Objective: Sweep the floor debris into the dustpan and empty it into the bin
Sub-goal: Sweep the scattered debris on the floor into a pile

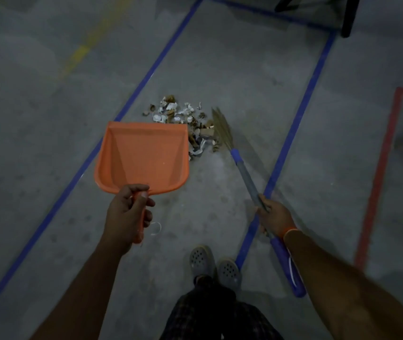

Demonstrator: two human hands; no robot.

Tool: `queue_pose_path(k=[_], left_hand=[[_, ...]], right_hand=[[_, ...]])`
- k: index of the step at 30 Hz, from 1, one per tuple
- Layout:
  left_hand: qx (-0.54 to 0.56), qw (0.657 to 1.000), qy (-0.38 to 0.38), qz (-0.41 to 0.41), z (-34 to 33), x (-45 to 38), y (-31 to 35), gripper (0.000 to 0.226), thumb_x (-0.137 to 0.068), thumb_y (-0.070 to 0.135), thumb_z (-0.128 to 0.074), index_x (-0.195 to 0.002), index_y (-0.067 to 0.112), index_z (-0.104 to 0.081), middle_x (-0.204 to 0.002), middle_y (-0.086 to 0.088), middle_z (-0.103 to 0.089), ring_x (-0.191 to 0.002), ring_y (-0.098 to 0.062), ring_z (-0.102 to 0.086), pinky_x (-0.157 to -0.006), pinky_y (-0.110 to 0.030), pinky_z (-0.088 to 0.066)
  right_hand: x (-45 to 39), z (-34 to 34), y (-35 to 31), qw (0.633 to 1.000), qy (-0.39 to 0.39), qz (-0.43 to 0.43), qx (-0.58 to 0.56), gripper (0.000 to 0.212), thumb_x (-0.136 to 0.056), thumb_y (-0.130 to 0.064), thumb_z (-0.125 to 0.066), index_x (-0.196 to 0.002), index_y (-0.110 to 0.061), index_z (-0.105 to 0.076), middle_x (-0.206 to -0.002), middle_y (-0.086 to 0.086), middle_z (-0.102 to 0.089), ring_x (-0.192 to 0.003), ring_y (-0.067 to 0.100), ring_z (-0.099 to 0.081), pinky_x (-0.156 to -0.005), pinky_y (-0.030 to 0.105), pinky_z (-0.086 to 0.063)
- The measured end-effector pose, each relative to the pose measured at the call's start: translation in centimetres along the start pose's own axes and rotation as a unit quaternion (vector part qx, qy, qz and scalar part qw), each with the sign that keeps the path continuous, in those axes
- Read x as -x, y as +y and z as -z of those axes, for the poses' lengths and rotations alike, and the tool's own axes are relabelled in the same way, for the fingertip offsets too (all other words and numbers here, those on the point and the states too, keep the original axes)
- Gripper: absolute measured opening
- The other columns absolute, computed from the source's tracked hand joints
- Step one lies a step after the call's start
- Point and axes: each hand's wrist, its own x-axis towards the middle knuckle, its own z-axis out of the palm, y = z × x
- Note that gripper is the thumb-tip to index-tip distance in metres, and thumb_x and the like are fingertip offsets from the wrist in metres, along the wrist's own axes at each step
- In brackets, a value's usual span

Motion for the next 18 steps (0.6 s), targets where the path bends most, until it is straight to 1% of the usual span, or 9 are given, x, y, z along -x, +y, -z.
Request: queue_pose_path(k=[2, 3, 4, 6, 8, 11, 13, 16, 18], left_hand=[[0.009, 1.0, -0.003, 0.003, -0.5, -0.5, -0.4, 0.012, -0.104, 0.009, -0.055, -0.114, 0.01, -0.062, -0.079, -0.011, -0.065, -0.049, -0.017, -0.054, -0.044, -0.027, -0.045], [0.011, 1.0, -0.004, 0.003, -0.8, -0.7, -0.7, 0.012, -0.104, 0.009, -0.055, -0.114, 0.009, -0.062, -0.079, -0.011, -0.065, -0.049, -0.017, -0.054, -0.044, -0.027, -0.045], [0.009, 1.0, -0.005, 0.004, -1.0, -0.9, -0.9, 0.012, -0.104, 0.008, -0.055, -0.115, 0.009, -0.062, -0.079, -0.011, -0.064, -0.049, -0.017, -0.054, -0.043, -0.027, -0.045], [0.001, 1.0, -0.008, 0.01, -1.5, -1.3, -1.5, 0.012, -0.104, 0.008, -0.055, -0.114, 0.009, -0.062, -0.079, -0.011, -0.064, -0.048, -0.017, -0.054, -0.043, -0.027, -0.044], [-0.003, 1.0, -0.011, 0.018, -1.9, -1.8, -1.8, 0.012, -0.104, 0.008, -0.055, -0.114, 0.01, -0.062, -0.078, -0.011, -0.065, -0.049, -0.017, -0.054, -0.045, -0.028, -0.044], [-0.015, 1.0, -0.019, 0.018, -1.9, -2.8, -1.8, 0.012, -0.104, 0.01, -0.056, -0.112, 0.014, -0.063, -0.078, -0.01, -0.066, -0.05, -0.018, -0.055, -0.046, -0.03, -0.044], [-0.014, 1.0, -0.019, 0.02, -1.4, -3.3, -1.6, 0.012, -0.104, 0.01, -0.056, -0.112, 0.014, -0.064, -0.078, -0.009, -0.067, -0.05, -0.018, -0.055, -0.046, -0.03, -0.044], [-0.01, 1.0, -0.018, 0.015, -0.3, -4.3, -1.2, 0.012, -0.104, 0.009, -0.055, -0.113, 0.012, -0.063, -0.079, -0.009, -0.067, -0.051, -0.02, -0.055, -0.047, -0.031, -0.045], [-0.008, 1.0, -0.017, 0.009, 0.6, -5.0, -1.0, 0.013, -0.104, 0.009, -0.055, -0.114, 0.012, -0.063, -0.079, -0.009, -0.067, -0.052, -0.02, -0.055, -0.047, -0.031, -0.045]], right_hand=[[1.8, 0.6, 1.0, 0.999, 0.019, 0.023, -0.015, 0.054, -0.094, -0.014, -0.061, -0.144, -0.026, -0.045, -0.084, 0.004, -0.067, -0.048, 0.016, -0.06, -0.047, 0.028, -0.053], [2.1, 0.7, 1.6, 0.999, 0.013, 0.036, -0.011, 0.059, -0.094, -0.014, -0.061, -0.146, -0.03, -0.04, -0.098, 0.006, -0.068, -0.063, 0.016, -0.066, -0.058, 0.028, -0.057], [2.1, 0.7, 1.9, 0.999, -0.008, 0.052, 0.013, 0.066, -0.093, -0.012, -0.061, -0.149, -0.031, -0.032, -0.12, 0.005, -0.064, -0.087, 0.014, -0.067, -0.076, 0.027, -0.056], [0.8, 0.0, 1.2, 0.994, -0.066, 0.072, 0.055, 0.082, -0.09, -0.002, -0.06, -0.154, -0.031, -0.017, -0.152, -0.002, -0.037, -0.129, 0.013, -0.046, -0.105, 0.028, -0.042], [-0.8, -1.5, -0.7, 0.996, -0.058, 0.05, 0.049, 0.083, -0.088, 0.0, -0.055, -0.153, -0.033, -0.018, -0.149, 0.001, -0.039, -0.123, 0.017, -0.049, -0.101, 0.035, -0.047], [-2.2, -3.1, -4.4, 1.0, 0.014, 0.008, 0.022, 0.065, -0.091, -0.011, -0.05, -0.148, -0.04, -0.033, -0.117, 0.009, -0.063, -0.082, 0.027, -0.066, -0.072, 0.04, -0.057], [-1.8, -3.4, -5.7, 0.999, 0.023, 0.027, 0.01, 0.059, -0.094, -0.014, -0.05, -0.146, -0.039, -0.036, -0.112, 0.012, -0.067, -0.071, 0.027, -0.066, -0.061, 0.038, -0.057], [-0.3, -2.8, -4.5, 0.996, 0.037, 0.078, 0.037, 0.064, -0.094, -0.02, -0.056, -0.149, -0.038, -0.029, -0.115, 0.013, -0.066, -0.077, 0.025, -0.068, -0.062, 0.033, -0.059], [0.7, -2.1, -3.6, 0.996, 0.02, 0.071, 0.059, 0.085, -0.089, -0.029, -0.065, -0.152, -0.041, -0.01, -0.12, 0.005, -0.062, -0.086, 0.021, -0.068, -0.071, 0.033, -0.06]])
